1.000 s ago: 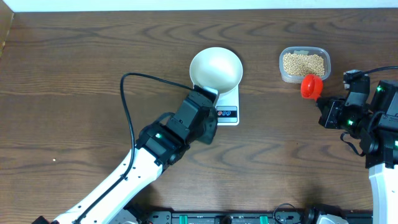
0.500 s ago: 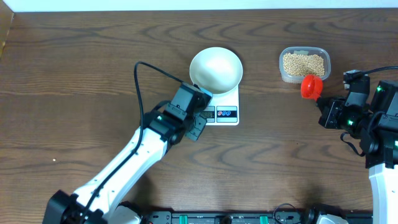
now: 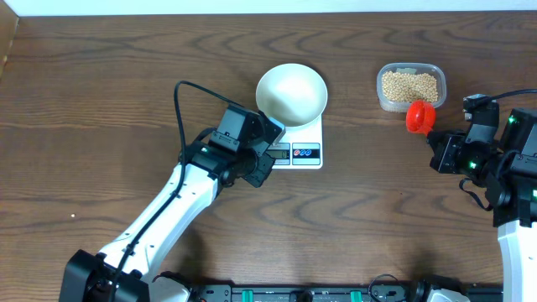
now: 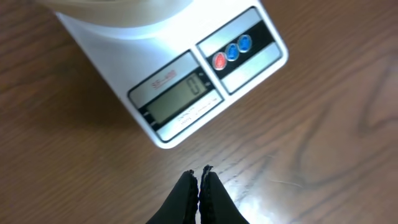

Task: Scoop item into bowl and weigh 50g on scale

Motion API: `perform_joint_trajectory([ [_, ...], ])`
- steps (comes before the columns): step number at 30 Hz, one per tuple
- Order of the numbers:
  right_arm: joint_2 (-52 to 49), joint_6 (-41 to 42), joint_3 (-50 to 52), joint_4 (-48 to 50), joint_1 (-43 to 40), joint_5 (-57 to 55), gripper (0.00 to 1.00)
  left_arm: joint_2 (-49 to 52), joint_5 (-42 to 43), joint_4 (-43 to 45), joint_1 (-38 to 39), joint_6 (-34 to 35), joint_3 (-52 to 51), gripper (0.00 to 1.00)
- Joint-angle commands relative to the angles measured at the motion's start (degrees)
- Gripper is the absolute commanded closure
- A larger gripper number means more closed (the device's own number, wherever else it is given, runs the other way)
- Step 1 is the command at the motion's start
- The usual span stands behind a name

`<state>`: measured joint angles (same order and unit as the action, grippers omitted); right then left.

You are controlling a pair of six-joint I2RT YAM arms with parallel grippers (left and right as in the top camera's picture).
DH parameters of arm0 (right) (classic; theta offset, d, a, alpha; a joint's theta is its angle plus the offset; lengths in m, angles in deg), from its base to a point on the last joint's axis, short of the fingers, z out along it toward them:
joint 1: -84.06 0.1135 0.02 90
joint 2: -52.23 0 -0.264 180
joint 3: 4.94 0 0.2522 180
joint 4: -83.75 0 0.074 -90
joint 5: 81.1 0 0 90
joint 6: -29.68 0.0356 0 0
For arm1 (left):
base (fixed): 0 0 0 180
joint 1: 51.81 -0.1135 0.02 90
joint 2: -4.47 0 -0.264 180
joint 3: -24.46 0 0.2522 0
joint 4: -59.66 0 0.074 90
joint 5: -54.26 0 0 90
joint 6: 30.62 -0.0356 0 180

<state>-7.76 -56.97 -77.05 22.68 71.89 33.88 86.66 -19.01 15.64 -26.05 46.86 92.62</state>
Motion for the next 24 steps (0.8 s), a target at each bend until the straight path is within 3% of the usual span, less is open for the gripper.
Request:
perform_joint_trajectory([
  [1,0.0,-0.9,-1.2,0.0,-0.2,0.0,0.99,-2.1,4.7,-0.6,-0.6,-3.3,0.1,0.93],
  [24,0.0,-0.9,-1.2,-0.5,-0.2,0.0,0.99,-2.6,0.6,0.0,-1.1,-1.5,0.1,0.92],
])
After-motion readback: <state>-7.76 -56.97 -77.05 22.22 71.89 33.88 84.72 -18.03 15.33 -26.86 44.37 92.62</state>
